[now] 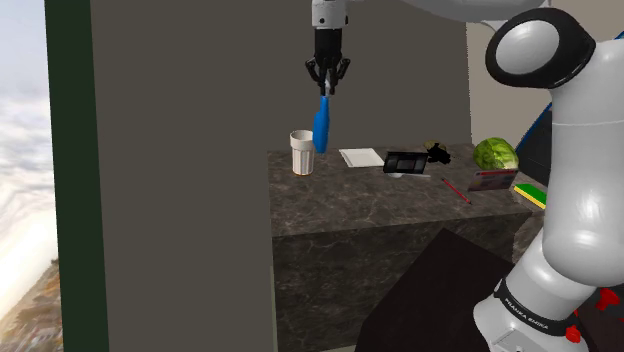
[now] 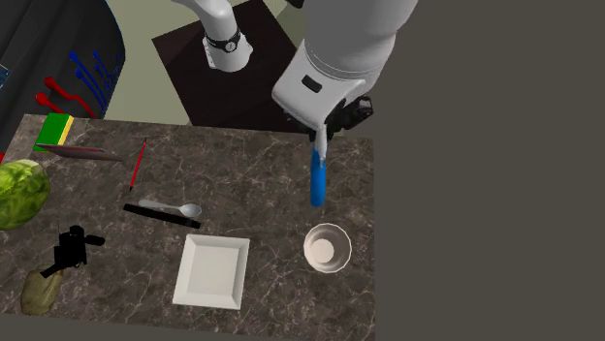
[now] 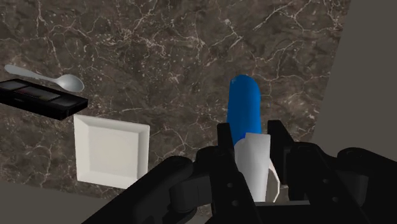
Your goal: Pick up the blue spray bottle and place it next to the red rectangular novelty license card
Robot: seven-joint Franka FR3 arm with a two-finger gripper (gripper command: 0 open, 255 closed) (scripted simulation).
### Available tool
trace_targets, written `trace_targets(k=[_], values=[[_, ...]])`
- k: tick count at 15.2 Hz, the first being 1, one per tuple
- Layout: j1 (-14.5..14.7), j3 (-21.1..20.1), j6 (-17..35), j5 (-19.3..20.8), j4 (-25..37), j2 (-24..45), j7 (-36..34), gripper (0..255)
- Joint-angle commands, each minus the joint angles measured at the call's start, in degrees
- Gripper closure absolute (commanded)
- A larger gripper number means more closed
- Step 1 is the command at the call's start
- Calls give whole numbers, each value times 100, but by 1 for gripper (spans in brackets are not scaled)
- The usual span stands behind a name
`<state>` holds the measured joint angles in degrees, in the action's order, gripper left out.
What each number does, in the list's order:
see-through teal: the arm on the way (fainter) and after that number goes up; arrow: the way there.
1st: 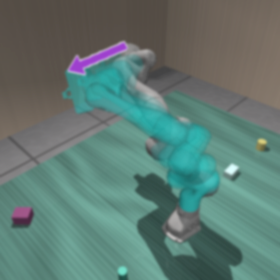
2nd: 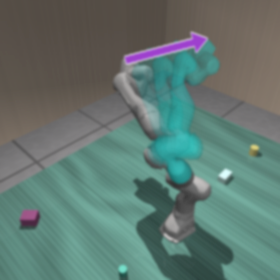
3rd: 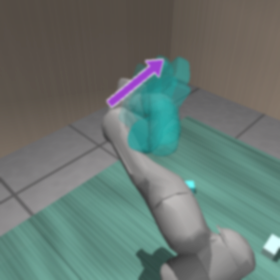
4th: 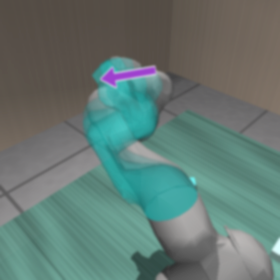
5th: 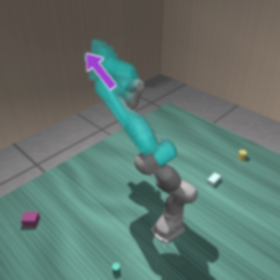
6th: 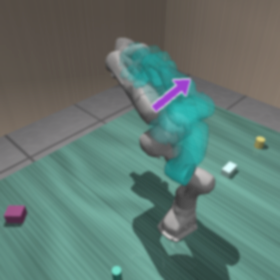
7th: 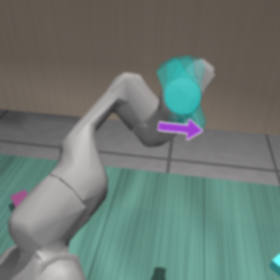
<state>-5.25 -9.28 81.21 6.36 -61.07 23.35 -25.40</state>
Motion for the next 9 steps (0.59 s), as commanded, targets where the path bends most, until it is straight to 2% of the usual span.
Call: trace_targets(k=[1, 5, 9], values=[[-185, 31, 178, -76, -648, -484, 164, 255], [-509, 159, 387, -203, -1638, -1297, 559, 255], [-781, 340, 474, -285, -2369, -1971, 993, 255]])
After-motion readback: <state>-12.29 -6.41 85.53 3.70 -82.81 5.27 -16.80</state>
